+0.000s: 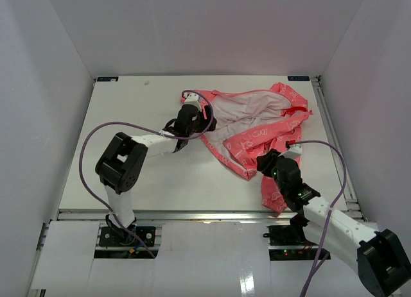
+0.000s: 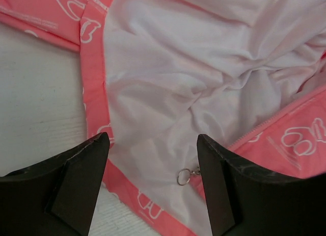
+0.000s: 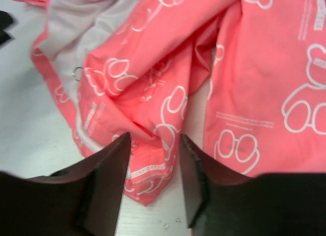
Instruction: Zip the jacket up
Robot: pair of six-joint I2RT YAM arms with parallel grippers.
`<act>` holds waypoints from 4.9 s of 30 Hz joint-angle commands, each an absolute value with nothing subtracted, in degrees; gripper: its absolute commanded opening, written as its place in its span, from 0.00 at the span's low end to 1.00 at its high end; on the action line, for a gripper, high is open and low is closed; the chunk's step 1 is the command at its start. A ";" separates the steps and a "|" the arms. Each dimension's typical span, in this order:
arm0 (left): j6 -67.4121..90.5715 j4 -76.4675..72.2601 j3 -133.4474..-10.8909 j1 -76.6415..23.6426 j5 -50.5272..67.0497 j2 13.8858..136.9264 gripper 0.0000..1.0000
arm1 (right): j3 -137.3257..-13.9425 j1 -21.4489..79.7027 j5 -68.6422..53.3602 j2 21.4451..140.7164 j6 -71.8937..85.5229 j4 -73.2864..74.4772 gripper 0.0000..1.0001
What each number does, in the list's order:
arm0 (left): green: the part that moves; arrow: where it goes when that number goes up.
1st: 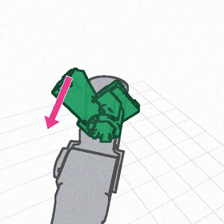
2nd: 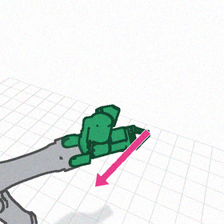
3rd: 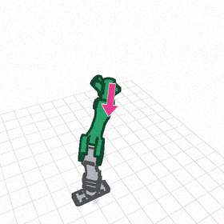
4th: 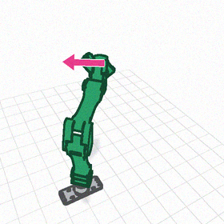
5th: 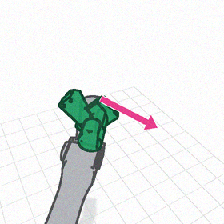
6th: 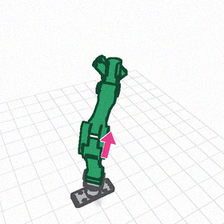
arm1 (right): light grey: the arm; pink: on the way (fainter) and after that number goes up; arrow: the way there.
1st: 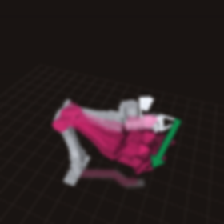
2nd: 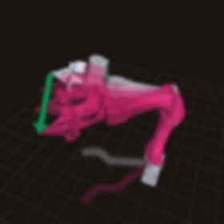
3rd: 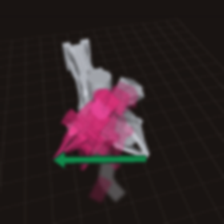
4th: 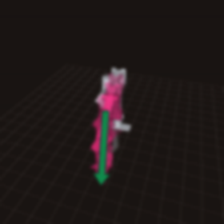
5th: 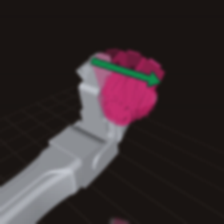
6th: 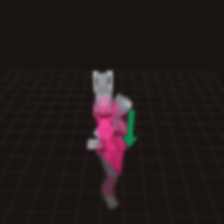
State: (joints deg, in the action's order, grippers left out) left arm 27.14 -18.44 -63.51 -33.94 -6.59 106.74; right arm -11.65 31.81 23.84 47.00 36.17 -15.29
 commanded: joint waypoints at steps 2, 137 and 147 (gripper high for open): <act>25.98 -16.95 -70.64 -29.78 -0.75 114.56 0.80 | -8.84 31.61 18.88 38.31 31.48 -19.43 0.55; 24.48 3.02 -48.23 -45.97 -3.00 75.36 0.67 | -27.92 41.57 22.30 61.62 31.11 -9.35 0.63; 22.32 -12.28 -37.62 -45.88 -1.64 75.57 0.66 | -30.43 45.26 28.62 69.80 31.99 -4.41 0.46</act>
State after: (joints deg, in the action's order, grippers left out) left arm 23.12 -6.73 -38.71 -45.89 -1.84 76.14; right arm -28.79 44.19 23.13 69.36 31.43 -7.42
